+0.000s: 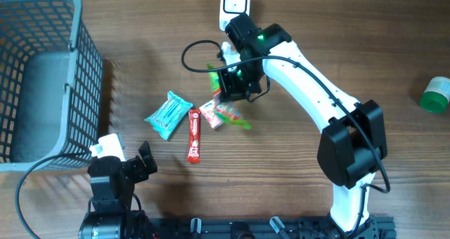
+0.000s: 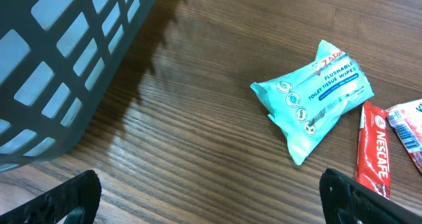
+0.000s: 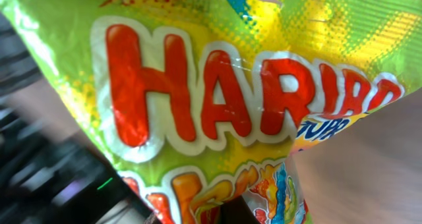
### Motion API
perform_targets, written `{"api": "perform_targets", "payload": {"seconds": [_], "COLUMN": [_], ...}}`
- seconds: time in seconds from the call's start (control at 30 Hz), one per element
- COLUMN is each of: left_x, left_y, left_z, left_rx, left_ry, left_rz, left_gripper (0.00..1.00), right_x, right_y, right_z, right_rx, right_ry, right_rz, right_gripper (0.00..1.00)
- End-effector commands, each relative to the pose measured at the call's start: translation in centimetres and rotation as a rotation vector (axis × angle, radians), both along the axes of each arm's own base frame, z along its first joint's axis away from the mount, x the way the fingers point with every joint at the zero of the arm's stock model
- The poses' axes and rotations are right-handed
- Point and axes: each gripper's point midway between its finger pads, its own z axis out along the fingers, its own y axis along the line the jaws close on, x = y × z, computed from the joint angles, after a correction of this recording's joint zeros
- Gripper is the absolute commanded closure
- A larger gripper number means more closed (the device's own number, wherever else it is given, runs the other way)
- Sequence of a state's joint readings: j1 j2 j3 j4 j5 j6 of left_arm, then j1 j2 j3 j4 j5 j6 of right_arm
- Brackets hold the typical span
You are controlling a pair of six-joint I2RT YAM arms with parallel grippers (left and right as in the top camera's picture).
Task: Scan the item barcode
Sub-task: 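Lift the Haribo bag up to the scanner with the right gripper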
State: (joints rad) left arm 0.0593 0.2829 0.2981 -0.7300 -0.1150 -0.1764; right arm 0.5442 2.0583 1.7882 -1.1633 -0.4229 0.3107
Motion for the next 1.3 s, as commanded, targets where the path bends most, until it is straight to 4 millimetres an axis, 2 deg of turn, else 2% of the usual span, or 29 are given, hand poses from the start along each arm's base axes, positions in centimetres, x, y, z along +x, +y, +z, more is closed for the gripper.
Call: {"api": "perform_targets", "payload": {"seconds": [0.0, 0.07, 0.1, 0.2, 0.4, 0.53, 0.63, 0.93, 1.13, 1.27], "left_x": [0.0, 0.0, 0.0, 0.0, 0.0, 0.0, 0.0, 0.0, 0.0, 0.0], "left_y": [0.2, 0.2, 0.2, 0.2, 0.2, 0.2, 0.2, 0.2, 0.2, 0.2], "left_z": [0.0, 0.0, 0.0, 0.0, 0.0, 0.0, 0.0, 0.0, 0.0, 0.0], "left_rx": [0.016, 0.016, 0.016, 0.016, 0.016, 0.016, 0.016, 0.016, 0.016, 0.016], "left_ry": [0.000, 0.000, 0.000, 0.000, 0.000, 0.000, 0.000, 0.000, 0.000, 0.000], "left_rz": [-0.001, -0.001, -0.001, -0.001, -0.001, -0.001, -0.001, -0.001, -0.001, -0.001], "left_gripper": [0.00, 0.00, 0.00, 0.00, 0.00, 0.00, 0.00, 0.00, 0.00, 0.00], "right_x": [5.8, 8.2, 10.0, 13.8, 20.7, 24.5, 26.6, 30.9, 32.3, 32.5], "right_y": [-4.2, -5.2, -5.9, -6.4, -5.9, -4.4, -3.4, -2.4, -1.9, -2.4], "right_z": [1.1, 2.2, 3.3, 5.8, 10.4, 11.2, 11.1, 6.6, 6.8, 7.0], "right_rx": [-0.242, -0.307, -0.359, -0.442, -0.501, -0.536, -0.542, -0.569, -0.547, -0.544], "right_ry": [-0.286, -0.406, -0.507, -0.728, -1.092, -1.286, -1.399, -1.463, -1.493, -1.497], "right_rz": [-0.113, -0.131, -0.134, -0.133, -0.194, -0.175, -0.182, -0.194, -0.220, -0.231], "right_gripper": [0.95, 0.95, 0.96, 0.95, 0.95, 0.95, 0.95, 0.95, 0.96, 0.95]}}
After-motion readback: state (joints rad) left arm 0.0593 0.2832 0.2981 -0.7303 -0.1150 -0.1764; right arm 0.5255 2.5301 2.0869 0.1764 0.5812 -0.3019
